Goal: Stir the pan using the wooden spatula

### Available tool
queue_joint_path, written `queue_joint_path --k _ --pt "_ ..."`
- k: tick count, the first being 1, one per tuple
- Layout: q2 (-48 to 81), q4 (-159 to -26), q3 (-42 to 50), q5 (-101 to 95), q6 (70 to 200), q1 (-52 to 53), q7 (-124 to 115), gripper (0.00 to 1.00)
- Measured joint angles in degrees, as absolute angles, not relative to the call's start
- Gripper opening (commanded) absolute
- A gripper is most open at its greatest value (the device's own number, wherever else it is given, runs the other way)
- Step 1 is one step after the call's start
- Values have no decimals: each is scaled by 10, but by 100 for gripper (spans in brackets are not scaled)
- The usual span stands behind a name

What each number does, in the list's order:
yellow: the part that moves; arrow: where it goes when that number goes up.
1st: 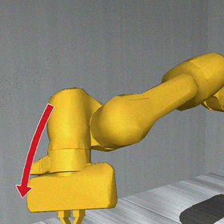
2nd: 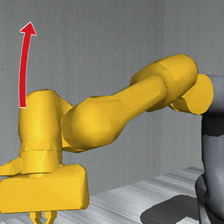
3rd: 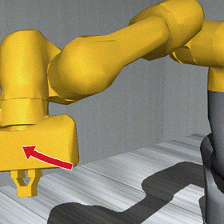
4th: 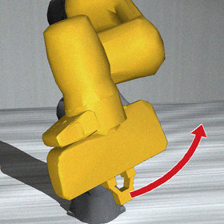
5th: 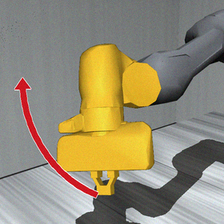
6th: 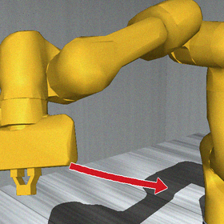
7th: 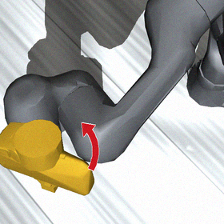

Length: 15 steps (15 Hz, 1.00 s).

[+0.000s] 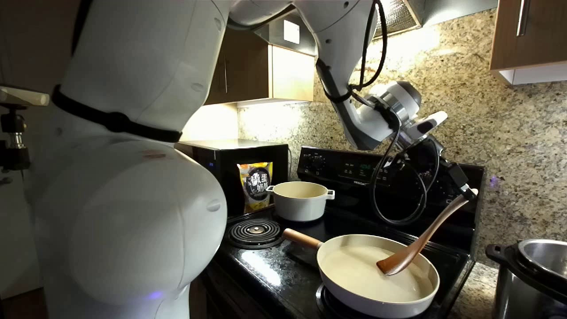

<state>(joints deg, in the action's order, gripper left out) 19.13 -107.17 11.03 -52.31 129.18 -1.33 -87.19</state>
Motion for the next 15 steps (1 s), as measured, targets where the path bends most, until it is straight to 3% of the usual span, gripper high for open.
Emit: queue_joint_path --k 15 --pt "192 -1107 105 -519 1295 -17 -872 7"
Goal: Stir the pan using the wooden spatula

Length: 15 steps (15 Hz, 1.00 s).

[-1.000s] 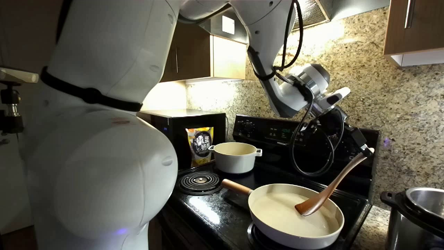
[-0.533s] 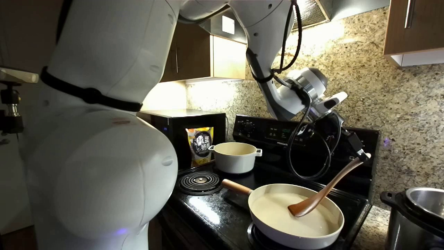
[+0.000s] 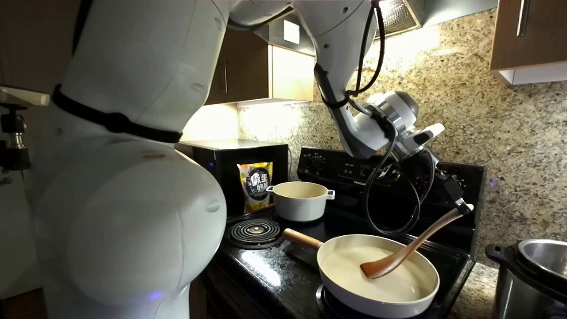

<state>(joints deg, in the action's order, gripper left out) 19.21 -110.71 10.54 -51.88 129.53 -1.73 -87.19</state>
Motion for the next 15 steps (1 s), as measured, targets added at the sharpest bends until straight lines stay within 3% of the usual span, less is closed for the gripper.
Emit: queue_joint_path --k 8,15 --pt "192 -1213 133 -518 1377 -67 -873 7" --pt "186 -1231 166 -515 1397 -96 -873 7"
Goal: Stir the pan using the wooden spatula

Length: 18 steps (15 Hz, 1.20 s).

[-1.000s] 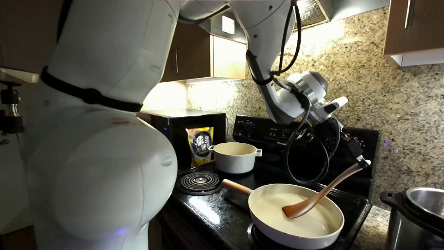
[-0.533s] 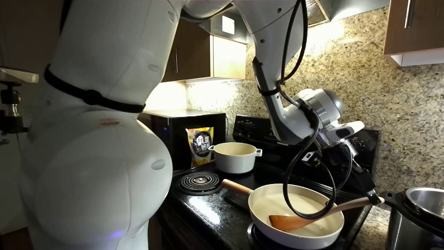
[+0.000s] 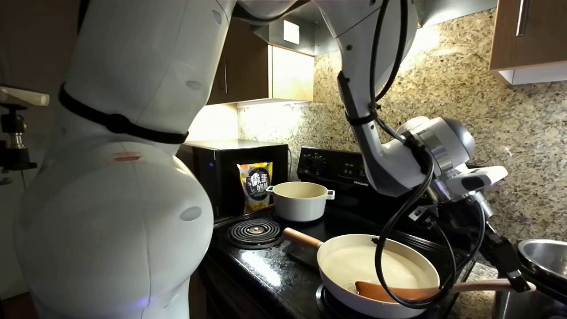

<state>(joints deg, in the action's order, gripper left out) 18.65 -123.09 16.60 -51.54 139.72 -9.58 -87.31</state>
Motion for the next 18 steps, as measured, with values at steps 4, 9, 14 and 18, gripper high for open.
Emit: queue_joint_path --k 4,9,14,18 --pt "176 -1226 170 -515 1397 -96 -873 7" --pt "176 -1203 169 -513 1396 -95 -873 7" --pt "177 -1172 163 -498 1394 -94 -873 7" --pt "178 -1149 154 -496 1389 -85 -873 7"
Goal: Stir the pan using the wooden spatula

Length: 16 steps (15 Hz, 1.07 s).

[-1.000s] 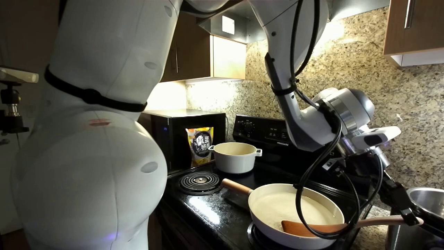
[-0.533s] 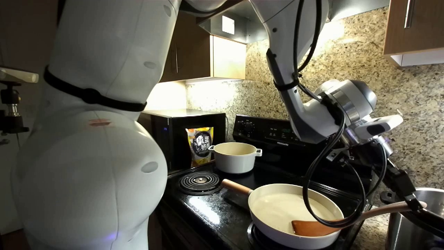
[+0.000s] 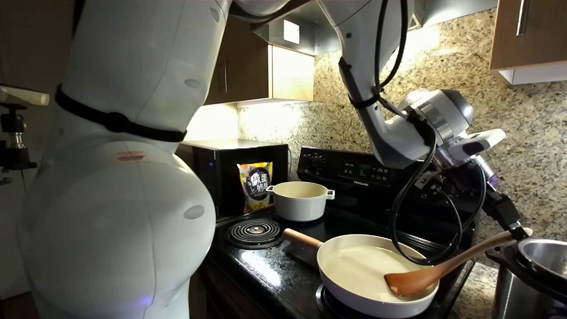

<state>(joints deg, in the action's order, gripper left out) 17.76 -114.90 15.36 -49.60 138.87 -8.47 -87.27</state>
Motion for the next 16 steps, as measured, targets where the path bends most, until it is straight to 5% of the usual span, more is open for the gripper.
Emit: queue_joint_path --k 16 --pt "180 -1113 101 -507 1339 -5 -873 7"
